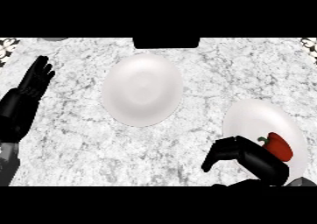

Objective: Pick the bell pepper from the plate and place it in the plate

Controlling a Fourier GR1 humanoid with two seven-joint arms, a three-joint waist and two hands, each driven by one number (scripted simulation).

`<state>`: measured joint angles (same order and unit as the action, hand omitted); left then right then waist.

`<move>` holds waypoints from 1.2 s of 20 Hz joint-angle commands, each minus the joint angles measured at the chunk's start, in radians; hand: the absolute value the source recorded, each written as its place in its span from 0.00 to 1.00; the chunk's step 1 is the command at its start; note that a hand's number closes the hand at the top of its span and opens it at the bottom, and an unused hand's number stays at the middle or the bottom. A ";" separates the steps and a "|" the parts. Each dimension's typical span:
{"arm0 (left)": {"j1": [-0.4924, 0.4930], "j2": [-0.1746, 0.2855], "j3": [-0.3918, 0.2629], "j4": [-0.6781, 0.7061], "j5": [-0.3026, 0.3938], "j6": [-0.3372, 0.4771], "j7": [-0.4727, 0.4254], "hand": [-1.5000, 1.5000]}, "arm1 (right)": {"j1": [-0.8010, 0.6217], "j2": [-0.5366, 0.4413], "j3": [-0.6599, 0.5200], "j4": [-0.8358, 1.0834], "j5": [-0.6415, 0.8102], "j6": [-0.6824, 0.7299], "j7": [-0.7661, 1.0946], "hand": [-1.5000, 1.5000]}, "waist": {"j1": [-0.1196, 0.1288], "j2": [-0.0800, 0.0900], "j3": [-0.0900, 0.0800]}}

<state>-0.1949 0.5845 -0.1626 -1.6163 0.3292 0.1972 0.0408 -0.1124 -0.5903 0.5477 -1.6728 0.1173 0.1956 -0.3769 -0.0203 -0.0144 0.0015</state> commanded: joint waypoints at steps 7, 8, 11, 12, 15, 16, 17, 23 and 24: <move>-0.057 -0.069 0.004 0.037 -0.044 -0.013 -0.041 0.50 | 0.182 -0.091 -0.201 0.003 -0.212 0.095 -0.427 0.00 | 0.008 0.014 -0.001; -0.067 -0.038 0.034 0.050 -0.030 -0.042 -0.012 0.50 | 0.254 -0.140 -0.224 -0.002 -0.180 0.090 -0.517 0.00 | 0.005 0.013 -0.001; -0.062 -0.095 -0.001 0.052 -0.060 -0.008 -0.015 0.50 | 0.193 -0.215 -0.315 -0.053 -0.169 0.095 -0.411 0.00 | 0.005 0.013 -0.002; -0.078 -0.054 0.033 0.030 -0.030 -0.046 0.004 0.50 | 0.192 -0.241 -0.331 -0.083 -0.152 0.087 -0.377 0.00 | 0.006 0.012 -0.002; -0.079 -0.060 0.025 0.051 -0.041 -0.034 0.005 0.50 | 0.192 -0.373 -0.383 -0.148 -0.072 0.072 -0.246 0.00 | -0.008 0.009 -0.004; -0.040 -0.045 0.031 0.000 -0.032 -0.035 0.016 0.50 | 0.173 -0.395 -0.389 -0.170 -0.044 0.062 -0.176 0.00 | 0.012 0.004 -0.005; -0.082 -0.057 0.037 0.060 -0.038 -0.034 0.010 0.50 | 0.192 -0.441 -0.407 -0.152 -0.016 0.080 -0.186 0.00 | -0.009 0.010 -0.004; -0.060 -0.065 0.031 0.011 -0.054 -0.023 0.008 0.50 | 0.161 -0.630 -0.417 -0.280 0.116 0.183 0.055 0.00 | 0.009 0.007 -0.006; -0.085 -0.023 0.061 0.013 -0.015 -0.071 0.053 0.50 | 0.186 -0.612 -0.362 -0.287 0.171 0.182 0.079 0.00 | 0.014 0.010 -0.004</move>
<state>-0.2617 0.5264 -0.1317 -1.5924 0.2846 0.1645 0.0571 0.0674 -1.1269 0.1577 -1.8991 0.1971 0.3291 -0.4224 -0.0152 -0.0061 -0.0035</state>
